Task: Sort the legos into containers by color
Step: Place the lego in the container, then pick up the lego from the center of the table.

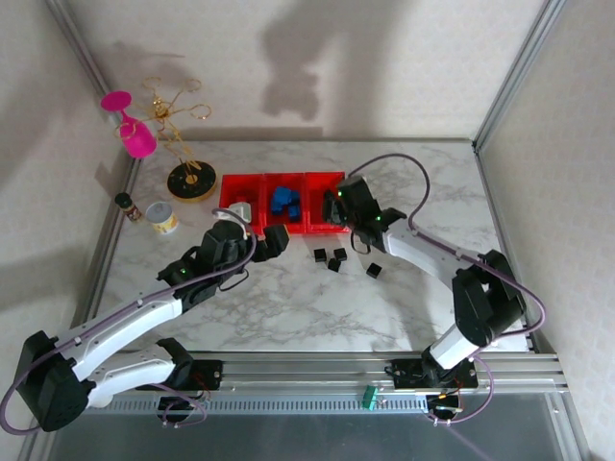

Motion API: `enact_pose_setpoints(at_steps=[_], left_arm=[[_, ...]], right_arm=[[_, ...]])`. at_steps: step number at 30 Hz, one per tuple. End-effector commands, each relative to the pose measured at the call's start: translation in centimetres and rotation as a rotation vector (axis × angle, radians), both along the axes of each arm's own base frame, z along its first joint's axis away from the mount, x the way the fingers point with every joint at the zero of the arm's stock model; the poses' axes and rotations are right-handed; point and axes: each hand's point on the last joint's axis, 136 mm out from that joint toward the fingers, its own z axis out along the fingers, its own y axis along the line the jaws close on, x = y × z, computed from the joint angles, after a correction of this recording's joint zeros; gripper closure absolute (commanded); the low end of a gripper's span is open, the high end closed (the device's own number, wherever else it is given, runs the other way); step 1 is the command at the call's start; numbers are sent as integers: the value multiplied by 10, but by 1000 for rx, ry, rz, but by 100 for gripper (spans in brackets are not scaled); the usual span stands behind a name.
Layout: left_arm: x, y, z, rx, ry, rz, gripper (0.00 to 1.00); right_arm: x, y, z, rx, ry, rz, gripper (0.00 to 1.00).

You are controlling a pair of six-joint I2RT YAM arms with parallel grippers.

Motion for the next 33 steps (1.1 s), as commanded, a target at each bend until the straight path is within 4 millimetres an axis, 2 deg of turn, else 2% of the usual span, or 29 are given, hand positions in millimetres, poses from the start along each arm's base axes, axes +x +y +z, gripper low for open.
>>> enact_pose_setpoints(at_steps=[1, 4, 8, 12, 15, 20, 24, 28, 33], left_arm=[[-13, -3, -11, 4, 26, -27, 0], [-20, -3, -18, 1, 39, -30, 0], [-27, -2, -26, -8, 44, -24, 0], [-30, 2, -33, -12, 56, -3, 0], [-31, 3, -36, -13, 59, 1, 0], [-30, 4, -39, 7, 65, 9, 1], [-29, 5, -39, 14, 65, 14, 0], [-29, 7, -39, 25, 65, 19, 0], [-26, 7, -39, 37, 63, 26, 0]], right_arm=[[-32, -5, -18, -2, 50, -52, 35], [-53, -10, -33, -14, 75, -69, 33], [-74, -14, -63, -15, 138, -77, 30], [-85, -14, -83, -24, 173, -79, 29], [-86, -11, -92, -18, 193, -74, 30], [-87, 5, -104, -23, 210, -42, 30], [-82, 10, -112, -42, 221, -51, 33], [-81, 14, -113, -47, 219, -42, 41], [-80, 9, -111, -70, 206, -51, 54]])
